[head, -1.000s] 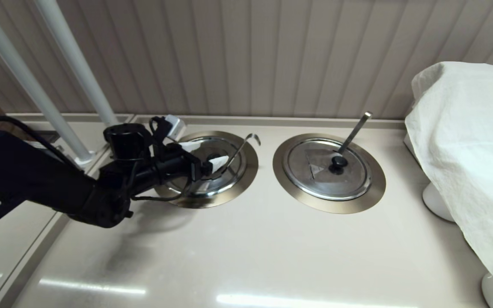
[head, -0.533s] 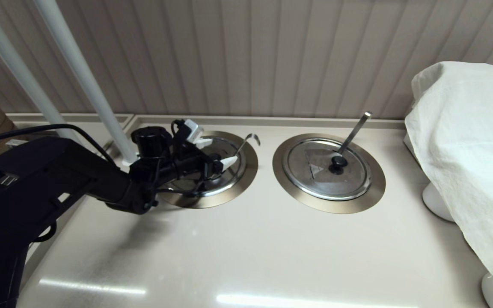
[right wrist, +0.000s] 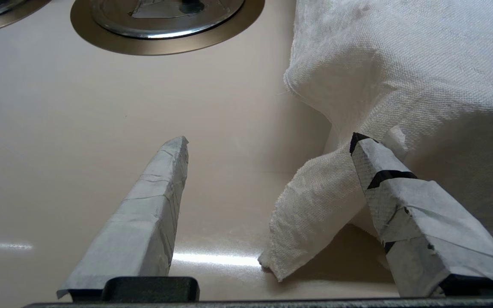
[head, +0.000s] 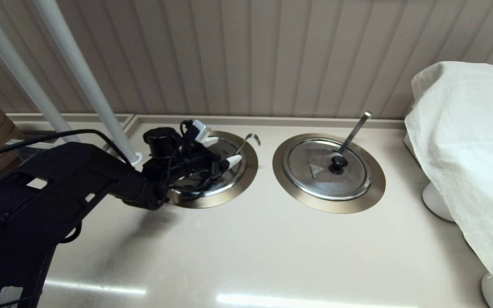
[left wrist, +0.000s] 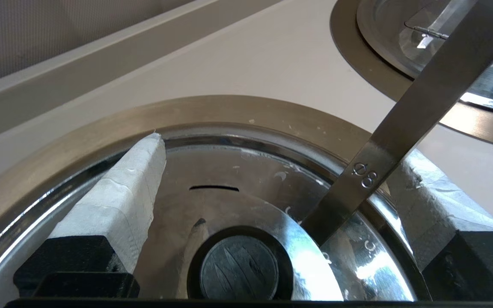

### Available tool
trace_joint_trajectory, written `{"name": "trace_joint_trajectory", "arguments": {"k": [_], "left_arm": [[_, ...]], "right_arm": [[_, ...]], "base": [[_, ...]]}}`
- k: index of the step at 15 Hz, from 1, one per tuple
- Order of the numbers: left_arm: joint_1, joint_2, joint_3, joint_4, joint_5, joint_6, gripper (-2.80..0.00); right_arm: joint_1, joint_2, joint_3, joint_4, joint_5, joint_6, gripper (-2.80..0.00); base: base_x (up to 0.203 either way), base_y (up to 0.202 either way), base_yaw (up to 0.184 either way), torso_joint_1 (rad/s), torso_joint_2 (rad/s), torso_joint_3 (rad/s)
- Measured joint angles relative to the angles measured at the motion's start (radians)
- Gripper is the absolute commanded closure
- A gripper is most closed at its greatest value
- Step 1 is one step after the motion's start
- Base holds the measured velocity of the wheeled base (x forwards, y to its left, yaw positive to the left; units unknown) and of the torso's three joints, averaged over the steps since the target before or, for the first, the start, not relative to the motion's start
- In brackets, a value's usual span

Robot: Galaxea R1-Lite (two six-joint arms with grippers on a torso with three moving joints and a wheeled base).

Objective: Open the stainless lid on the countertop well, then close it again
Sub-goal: Put the spoon in the groove

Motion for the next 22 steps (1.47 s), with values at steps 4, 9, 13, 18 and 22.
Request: {"name": "trace_joint_trajectory", "arguments": {"k": [4, 9, 13, 18, 22], "left_arm": [[-0.006, 0.081, -0.147, 0.000, 0.092, -0.004, -2.80], [-0.010, 0.114, -0.195, 0.044, 0.113, -0.010, -2.80], [-0.010, 0.137, -0.290, 0.072, 0.229, -0.072, -2.80], [-0.010, 0.175, -0.369, 0.090, 0.296, -0.082, -2.80], [-0.010, 0.163, -0.326, 0.082, 0.291, -0.114, -2.80]], "right_arm": [[0.000, 0.000, 0.000, 0.000, 0.000, 0.000, -2.80], [0.000, 0.000, 0.000, 0.000, 0.000, 0.000, -2.80], [0.000, 0.000, 0.000, 0.000, 0.000, 0.000, -2.80], [0.000, 0.000, 0.000, 0.000, 0.000, 0.000, -2.80], [0.000, 0.000, 0.000, 0.000, 0.000, 0.000, -2.80]], "base": [[0.000, 0.000, 0.000, 0.000, 0.00, 0.000], [0.000, 0.000, 0.000, 0.000, 0.00, 0.000], [0.000, 0.000, 0.000, 0.000, 0.00, 0.000], [0.000, 0.000, 0.000, 0.000, 0.00, 0.000], [0.000, 0.000, 0.000, 0.000, 0.00, 0.000]]}}
